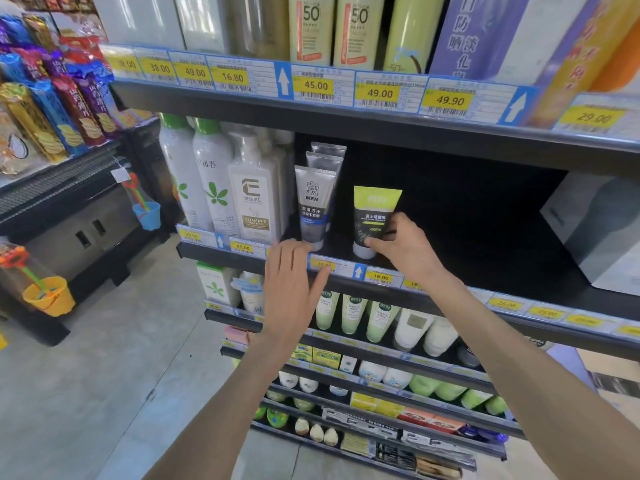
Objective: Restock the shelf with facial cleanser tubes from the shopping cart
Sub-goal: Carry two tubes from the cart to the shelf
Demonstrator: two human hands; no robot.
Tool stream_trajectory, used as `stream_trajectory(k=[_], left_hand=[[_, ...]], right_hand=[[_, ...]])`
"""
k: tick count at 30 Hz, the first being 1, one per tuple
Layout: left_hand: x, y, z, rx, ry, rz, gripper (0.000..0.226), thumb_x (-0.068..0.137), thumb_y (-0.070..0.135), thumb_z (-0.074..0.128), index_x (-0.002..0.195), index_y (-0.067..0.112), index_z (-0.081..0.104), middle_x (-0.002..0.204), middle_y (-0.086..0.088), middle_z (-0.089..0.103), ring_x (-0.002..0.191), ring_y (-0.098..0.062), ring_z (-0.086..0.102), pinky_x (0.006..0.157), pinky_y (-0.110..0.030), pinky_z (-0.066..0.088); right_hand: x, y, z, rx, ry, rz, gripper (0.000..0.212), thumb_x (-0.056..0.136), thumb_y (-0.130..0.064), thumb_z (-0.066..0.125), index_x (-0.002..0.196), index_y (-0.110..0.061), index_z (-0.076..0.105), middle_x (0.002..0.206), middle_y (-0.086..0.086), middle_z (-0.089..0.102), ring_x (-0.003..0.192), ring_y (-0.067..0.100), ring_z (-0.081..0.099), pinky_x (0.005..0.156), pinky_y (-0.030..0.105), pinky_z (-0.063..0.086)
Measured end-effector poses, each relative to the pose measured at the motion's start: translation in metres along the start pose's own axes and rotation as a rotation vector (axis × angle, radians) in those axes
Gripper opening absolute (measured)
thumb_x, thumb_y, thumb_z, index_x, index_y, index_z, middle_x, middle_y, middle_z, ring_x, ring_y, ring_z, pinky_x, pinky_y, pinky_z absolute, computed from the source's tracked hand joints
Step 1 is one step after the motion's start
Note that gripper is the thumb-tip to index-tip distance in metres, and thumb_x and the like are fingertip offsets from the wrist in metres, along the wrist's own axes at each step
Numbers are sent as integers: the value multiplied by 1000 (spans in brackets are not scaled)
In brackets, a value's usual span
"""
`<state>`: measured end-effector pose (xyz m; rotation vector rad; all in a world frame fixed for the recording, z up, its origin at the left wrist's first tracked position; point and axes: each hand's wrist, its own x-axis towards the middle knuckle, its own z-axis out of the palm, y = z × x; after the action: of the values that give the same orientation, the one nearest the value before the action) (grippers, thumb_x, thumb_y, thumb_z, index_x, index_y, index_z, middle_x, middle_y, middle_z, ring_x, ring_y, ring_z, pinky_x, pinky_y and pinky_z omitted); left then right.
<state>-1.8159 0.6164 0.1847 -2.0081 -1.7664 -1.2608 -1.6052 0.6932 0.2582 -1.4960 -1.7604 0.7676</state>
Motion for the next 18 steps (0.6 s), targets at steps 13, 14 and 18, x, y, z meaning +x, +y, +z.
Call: stream_trajectory(k=[13,14,18], left_hand=[[-3,-3,-1,143,-72,41,37,102,40,58,125,11,56,124,-8,55,126,-28,49,118,-45,33],[-3,-3,-2,135,-75,37,37,102,40,59,125,11,56,124,-8,55,126,-28,49,118,-45,32],[-3,-2,-2,129,-89,24,37,101,40,59,125,12,56,125,-7,56,127,-28,49,118,-45,33]], right_hand=[[66,1,25,-89,136,5,41,90,-27,75,121,-9,56,122,9,66,116,25,62,97,39,51],[69,0,26,-93,145,8,40,91,-27,74,121,-8,55,122,10,65,116,25,61,94,37,49],[75,2,33,-95,184,8,38,92,-28,73,119,-8,55,121,12,65,116,29,61,97,45,51]])
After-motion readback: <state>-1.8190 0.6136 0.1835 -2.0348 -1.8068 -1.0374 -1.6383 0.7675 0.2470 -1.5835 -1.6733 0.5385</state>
